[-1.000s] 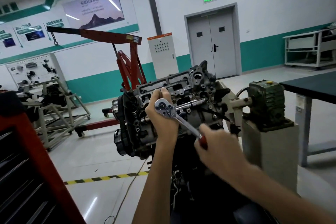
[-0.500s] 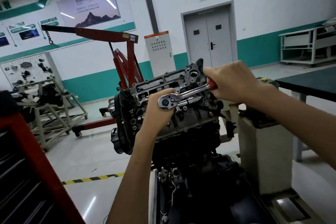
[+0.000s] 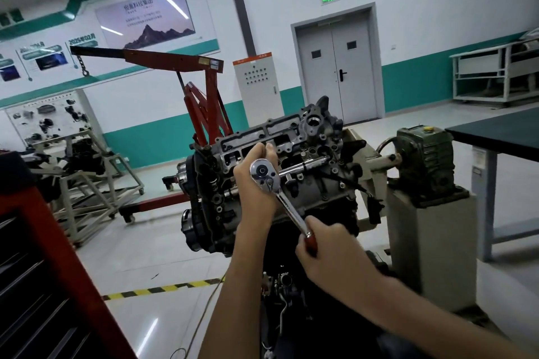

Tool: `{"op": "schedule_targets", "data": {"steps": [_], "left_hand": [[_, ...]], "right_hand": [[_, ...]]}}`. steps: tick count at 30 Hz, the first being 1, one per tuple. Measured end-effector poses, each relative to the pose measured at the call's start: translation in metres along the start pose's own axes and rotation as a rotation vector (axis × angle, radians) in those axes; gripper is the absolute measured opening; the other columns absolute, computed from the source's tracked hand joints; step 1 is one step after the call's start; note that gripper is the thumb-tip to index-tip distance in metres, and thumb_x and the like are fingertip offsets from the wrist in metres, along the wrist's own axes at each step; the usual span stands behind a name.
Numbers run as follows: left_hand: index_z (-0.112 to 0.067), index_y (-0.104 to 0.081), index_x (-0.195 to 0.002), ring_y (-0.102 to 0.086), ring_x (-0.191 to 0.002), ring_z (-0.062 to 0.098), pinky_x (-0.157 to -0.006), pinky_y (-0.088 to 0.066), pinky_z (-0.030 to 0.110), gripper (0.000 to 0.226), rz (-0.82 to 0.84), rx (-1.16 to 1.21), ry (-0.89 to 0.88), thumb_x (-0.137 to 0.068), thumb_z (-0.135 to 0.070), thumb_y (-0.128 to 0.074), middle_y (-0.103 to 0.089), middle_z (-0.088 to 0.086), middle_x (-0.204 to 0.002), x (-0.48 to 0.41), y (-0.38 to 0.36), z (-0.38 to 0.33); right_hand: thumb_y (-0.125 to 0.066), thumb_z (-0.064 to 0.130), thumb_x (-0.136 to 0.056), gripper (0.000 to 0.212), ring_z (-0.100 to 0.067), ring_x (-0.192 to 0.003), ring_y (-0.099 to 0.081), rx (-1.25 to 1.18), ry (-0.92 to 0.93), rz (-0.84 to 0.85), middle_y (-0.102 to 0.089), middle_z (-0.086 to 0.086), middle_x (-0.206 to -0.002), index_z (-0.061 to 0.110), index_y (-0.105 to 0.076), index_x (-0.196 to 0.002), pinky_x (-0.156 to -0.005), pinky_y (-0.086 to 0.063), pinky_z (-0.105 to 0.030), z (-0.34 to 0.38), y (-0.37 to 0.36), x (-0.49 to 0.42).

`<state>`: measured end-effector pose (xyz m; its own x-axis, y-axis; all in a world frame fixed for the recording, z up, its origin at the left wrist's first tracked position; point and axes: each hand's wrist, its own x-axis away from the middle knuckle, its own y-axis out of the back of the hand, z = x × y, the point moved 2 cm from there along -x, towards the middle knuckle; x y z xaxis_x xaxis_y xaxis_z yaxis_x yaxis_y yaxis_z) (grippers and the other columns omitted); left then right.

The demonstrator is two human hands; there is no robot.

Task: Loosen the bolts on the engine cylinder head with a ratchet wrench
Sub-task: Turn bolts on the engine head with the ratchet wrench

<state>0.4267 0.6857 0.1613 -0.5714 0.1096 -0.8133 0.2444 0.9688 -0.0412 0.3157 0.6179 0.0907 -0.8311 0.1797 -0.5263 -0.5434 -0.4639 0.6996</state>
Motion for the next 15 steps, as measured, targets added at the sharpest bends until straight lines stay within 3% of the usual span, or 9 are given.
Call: {"op": "schedule_targets", "data": {"steps": [2, 3, 7, 8, 10, 15], "left_hand": [[-0.016, -0.039, -0.060, -0.030, -0.048, -0.001, -0.048, -0.025, 0.013, 0.041, 0.053, -0.085, -0.045, -0.098, -0.003, -0.049, -0.038, -0.016, -0.050, -0.002, 0.009, -0.001], [-0.018, -0.039, -0.061, -0.030, -0.046, -0.001, -0.047, -0.026, 0.012, 0.042, 0.074, -0.089, -0.045, -0.098, -0.003, -0.049, -0.039, -0.016, -0.049, -0.001, 0.013, -0.003], [-0.005, -0.039, -0.060, -0.028, -0.051, 0.003, -0.050, -0.025, 0.017, 0.039, 0.125, -0.117, -0.025, -0.098, -0.006, -0.050, -0.035, -0.011, -0.053, -0.003, 0.020, -0.004], [-0.001, -0.040, -0.061, -0.029, -0.053, 0.006, -0.051, -0.026, 0.021, 0.038, 0.155, -0.142, -0.041, -0.098, -0.006, -0.051, -0.036, -0.002, -0.054, -0.003, 0.020, -0.005], [0.001, -0.042, -0.062, -0.032, -0.055, 0.010, -0.053, -0.028, 0.027, 0.037, 0.202, -0.180, -0.064, -0.097, -0.006, -0.053, -0.037, 0.010, -0.055, -0.004, 0.017, -0.006], [-0.023, -0.044, -0.058, -0.031, -0.048, 0.000, -0.049, -0.026, 0.014, 0.043, -0.011, -0.058, -0.012, -0.097, -0.008, -0.052, -0.037, -0.016, -0.050, 0.003, 0.013, -0.002]], "right_hand": [[-0.046, 0.031, -0.086, 0.019, -0.022, -0.060, -0.057, 0.215, 0.105, -0.006, -0.053, 0.000, -0.065, 0.022, -0.033, -0.076, -0.058, -0.043, -0.028, -0.009, 0.026, -0.013], [-0.046, 0.032, -0.086, 0.017, -0.020, -0.059, -0.056, 0.332, 0.179, -0.009, -0.052, 0.001, -0.064, 0.024, -0.033, -0.077, -0.060, -0.044, -0.028, -0.012, 0.041, -0.023], [-0.051, 0.030, -0.086, 0.018, -0.010, -0.052, -0.045, 0.658, 0.390, -0.043, -0.038, 0.012, -0.057, 0.024, -0.036, -0.080, -0.059, -0.042, -0.025, -0.011, 0.102, -0.075], [-0.053, 0.028, -0.085, 0.016, -0.011, -0.053, -0.045, 0.697, 0.414, -0.088, -0.036, 0.012, -0.056, 0.022, -0.039, -0.082, -0.059, -0.041, -0.027, -0.009, 0.114, -0.086], [-0.056, 0.024, -0.083, 0.012, -0.014, -0.056, -0.044, 0.700, 0.400, -0.146, -0.032, 0.012, -0.056, 0.018, -0.046, -0.086, -0.063, -0.041, -0.030, -0.007, 0.126, -0.095], [-0.049, 0.036, -0.086, 0.021, -0.014, -0.057, -0.045, 0.539, 0.181, -0.111, -0.041, 0.010, -0.059, 0.025, -0.032, -0.079, -0.058, -0.037, -0.026, -0.015, 0.067, -0.041]]}}
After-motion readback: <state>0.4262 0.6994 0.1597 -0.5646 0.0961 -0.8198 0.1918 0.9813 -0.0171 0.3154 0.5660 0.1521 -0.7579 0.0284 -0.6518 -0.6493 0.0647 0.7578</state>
